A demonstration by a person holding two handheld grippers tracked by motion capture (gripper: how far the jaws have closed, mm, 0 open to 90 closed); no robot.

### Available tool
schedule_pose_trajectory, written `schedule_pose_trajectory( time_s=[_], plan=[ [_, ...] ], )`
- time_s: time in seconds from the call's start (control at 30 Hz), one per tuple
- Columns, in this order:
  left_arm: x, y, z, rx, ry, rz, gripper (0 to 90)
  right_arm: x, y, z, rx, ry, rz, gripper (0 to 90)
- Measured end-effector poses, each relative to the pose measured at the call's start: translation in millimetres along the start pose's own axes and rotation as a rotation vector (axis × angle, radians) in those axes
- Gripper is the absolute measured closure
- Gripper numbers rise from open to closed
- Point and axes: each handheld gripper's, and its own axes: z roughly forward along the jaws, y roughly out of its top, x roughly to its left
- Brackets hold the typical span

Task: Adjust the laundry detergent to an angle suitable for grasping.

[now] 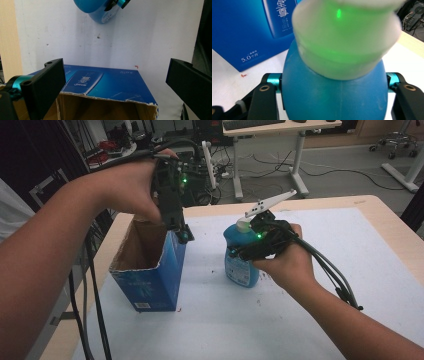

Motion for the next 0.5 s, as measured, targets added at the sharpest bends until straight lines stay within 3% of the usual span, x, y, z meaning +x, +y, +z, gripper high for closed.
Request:
schedule_pose_trajectory(
  time_s=[0.5],
  plan=[
    [0.3,1.3,1.2,0.003,-0.002,-0.001,2.5,-1.1,-0.8,-1.2,-0.005,0.031,0.023,43.3]
  ],
)
